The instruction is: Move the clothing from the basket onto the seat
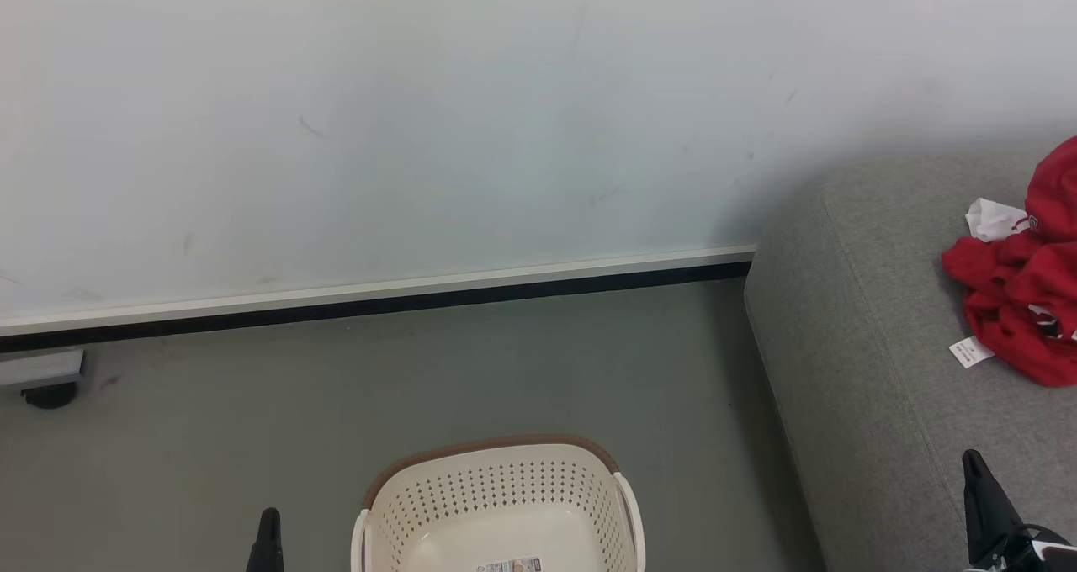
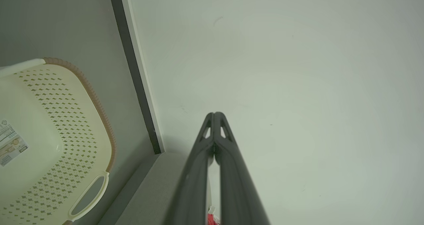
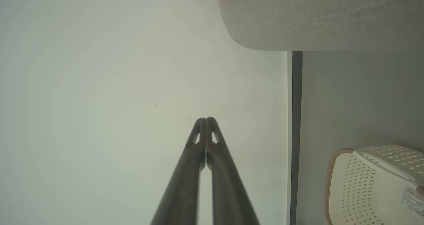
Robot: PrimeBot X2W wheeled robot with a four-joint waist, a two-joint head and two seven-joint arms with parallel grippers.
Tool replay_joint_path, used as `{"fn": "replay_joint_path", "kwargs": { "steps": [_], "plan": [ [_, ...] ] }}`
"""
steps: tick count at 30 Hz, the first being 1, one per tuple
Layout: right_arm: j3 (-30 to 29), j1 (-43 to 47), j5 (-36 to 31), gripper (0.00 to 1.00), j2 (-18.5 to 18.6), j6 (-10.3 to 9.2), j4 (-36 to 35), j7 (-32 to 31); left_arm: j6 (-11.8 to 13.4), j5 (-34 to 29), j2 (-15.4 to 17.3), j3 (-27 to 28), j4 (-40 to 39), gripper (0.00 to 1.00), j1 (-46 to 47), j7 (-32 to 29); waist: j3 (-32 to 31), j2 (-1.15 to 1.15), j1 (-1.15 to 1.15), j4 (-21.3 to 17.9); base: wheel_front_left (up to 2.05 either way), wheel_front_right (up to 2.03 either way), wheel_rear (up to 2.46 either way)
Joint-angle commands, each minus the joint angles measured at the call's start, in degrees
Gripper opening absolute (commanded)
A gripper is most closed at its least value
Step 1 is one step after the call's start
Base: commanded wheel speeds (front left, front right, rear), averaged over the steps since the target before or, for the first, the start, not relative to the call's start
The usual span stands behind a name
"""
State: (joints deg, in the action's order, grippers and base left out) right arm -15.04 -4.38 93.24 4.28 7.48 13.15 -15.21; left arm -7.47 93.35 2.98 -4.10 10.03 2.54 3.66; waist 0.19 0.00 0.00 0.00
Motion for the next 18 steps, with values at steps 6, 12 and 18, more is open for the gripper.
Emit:
{"fn": "replay_joint_path", "kwargs": {
  "steps": [6, 12, 18],
  "plan": [
    [-0.2, -0.6, -0.3, 0.0, -0.2, 0.02, 0.1, -0.4, -0.1, -0.1, 0.0, 0.3, 0.1, 0.0, 0.3, -0.1, 0.0, 0.0, 0.0, 0.0, 0.0, 0.0, 0.0],
    [-0.3, -0.6, -0.3, 0.0, -0.3, 0.02, 0.1, -0.4, -0.1, -0.1, 0.0, 0.3, 0.1, 0.0, 0.3, -0.1, 0.0, 0.0, 0.0, 0.0, 0.0, 0.0, 0.0],
    [-0.4, -0.6, -0.4, 0.0, -0.4, 0.02, 0.1, -0.5, -0.1, -0.1, 0.0, 0.3, 0.1, 0.0, 0.3, -0.1, 0.0, 0.0, 0.0, 0.0, 0.0, 0.0, 0.0]
  ]
}}
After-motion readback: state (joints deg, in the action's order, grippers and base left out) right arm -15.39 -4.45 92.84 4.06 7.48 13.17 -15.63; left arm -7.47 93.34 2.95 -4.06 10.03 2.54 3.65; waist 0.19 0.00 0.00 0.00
